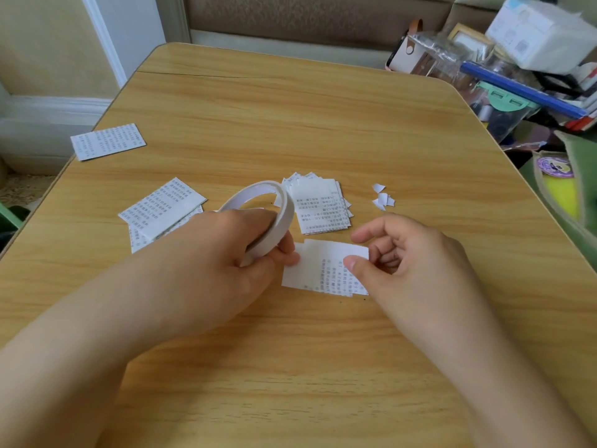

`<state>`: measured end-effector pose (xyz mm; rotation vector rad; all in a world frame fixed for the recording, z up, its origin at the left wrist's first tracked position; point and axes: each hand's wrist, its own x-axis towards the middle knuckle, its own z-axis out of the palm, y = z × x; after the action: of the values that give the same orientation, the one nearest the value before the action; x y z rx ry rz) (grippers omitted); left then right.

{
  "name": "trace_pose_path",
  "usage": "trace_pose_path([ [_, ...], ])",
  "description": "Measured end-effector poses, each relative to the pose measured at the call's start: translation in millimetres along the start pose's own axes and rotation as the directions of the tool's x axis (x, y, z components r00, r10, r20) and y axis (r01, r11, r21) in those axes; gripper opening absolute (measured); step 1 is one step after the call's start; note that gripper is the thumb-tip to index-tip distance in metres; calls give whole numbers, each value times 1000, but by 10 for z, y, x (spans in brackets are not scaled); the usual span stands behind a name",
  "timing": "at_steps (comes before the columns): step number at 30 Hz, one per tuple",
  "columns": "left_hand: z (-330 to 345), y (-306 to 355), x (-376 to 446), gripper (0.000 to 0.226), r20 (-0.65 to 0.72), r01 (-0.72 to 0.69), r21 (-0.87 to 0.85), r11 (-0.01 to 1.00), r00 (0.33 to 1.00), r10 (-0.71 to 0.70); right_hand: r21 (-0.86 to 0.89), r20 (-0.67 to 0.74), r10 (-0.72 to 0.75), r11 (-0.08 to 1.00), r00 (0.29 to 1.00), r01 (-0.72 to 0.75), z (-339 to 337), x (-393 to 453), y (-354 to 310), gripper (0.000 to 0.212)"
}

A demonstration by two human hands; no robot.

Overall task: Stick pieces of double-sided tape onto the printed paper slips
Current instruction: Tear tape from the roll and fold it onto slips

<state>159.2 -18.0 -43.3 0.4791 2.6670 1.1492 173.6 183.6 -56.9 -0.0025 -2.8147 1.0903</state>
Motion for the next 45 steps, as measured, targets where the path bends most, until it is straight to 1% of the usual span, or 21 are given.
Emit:
trace_pose_path([
  [3, -3, 15, -2, 10, -36, 42, 33, 999, 999, -40, -23, -2, -6, 1000, 1000, 6, -15, -8, -14, 15],
  [5, -12, 27, -4, 15, -62, 63, 48, 997, 996, -60, -45, -3, -5, 999, 1000, 5, -16, -10, -19, 15],
  [7, -15, 37, -5, 17, -59, 86, 42, 995, 995, -84, -56, 2, -16, 998, 1000, 16, -18, -10, -22, 18],
  [9, -9, 43, -7, 14, -31, 109, 38, 993, 994, -108, -15, 18, -12, 1000, 1000, 12, -48, 9, 5, 19],
  [11, -3, 39, -11, 12, -21, 122, 40, 992, 992, -122, 114, 26, 22, 993, 999, -25, -126, 50, 52, 16],
  [12, 1, 33, -9, 11, -26, 126, 37, 991, 992, -125, 219, 23, 38, 975, 999, -42, -181, 75, 68, 14],
  [14, 11, 30, -4, 10, -34, 126, 38, 991, 992, -124, 443, 39, 58, 894, 998, -69, -285, 112, 62, 13],
  [15, 17, 32, -1, 10, -33, 121, 37, 992, 992, -120, 517, 67, 62, 851, 996, -88, -309, 119, 45, 15],
  [16, 26, 33, 4, 11, -31, 113, 31, 993, 993, -112, 549, 104, 57, 829, 993, -105, -305, 122, 25, 18],
  [17, 32, 36, 8, 12, -26, 106, 29, 994, 994, -105, 535, 142, 46, 837, 989, -116, -283, 122, 11, 21],
  [19, 40, 36, 6, 16, -17, 97, 51, 994, 995, -96, 399, 193, 32, 911, 981, -109, -199, 117, 6, 22],
  [21, 44, 33, 4, 17, -16, 89, 67, 994, 996, -88, 233, 192, 39, 969, 981, -84, -131, 102, 11, 8],
  [22, 44, 32, 4, 17, -16, 88, 62, 994, 996, -87, 167, 181, 42, 983, 982, -73, -111, 93, 9, 5],
  [25, 49, 36, 4, 17, -8, 79, 40, 996, 997, -79, 25, 147, 40, 999, 988, -44, -70, 60, -30, 15],
  [28, 44, 36, 0, 15, -8, 83, 4, 997, 997, -83, -53, 112, 67, 997, 991, -61, -28, 52, -71, 19],
  [33, 34, 26, 8, 16, -56, 87, 16, 996, 995, -86, -105, 76, 82, 992, 994, -73, -29, 22, -94, 17],
  [36, 34, 39, 5, 16, -62, 92, 16, 996, 994, -90, -112, 82, 81, 991, 993, -72, -36, 21, -109, 16],
  [39, 22, 60, -11, 14, -109, 97, 11, 995, 989, -95, -119, 97, 86, 990, 992, -74, -41, 28, -122, 15],
  [41, 9, 76, -30, 19, -138, 76, 47, 996, 988, -69, -113, 97, 89, 991, 991, -78, -42, 32, -123, 15],
  [43, 6, 97, -39, 21, -137, 65, 64, 996, 989, -56, -102, 92, 95, 991, 991, -85, -36, 34, -122, 16],
  [45, 17, 98, -39, 19, -137, 63, 39, 997, 989, -57, -106, 85, 94, 991, 992, -84, -23, 34, -116, 16],
])
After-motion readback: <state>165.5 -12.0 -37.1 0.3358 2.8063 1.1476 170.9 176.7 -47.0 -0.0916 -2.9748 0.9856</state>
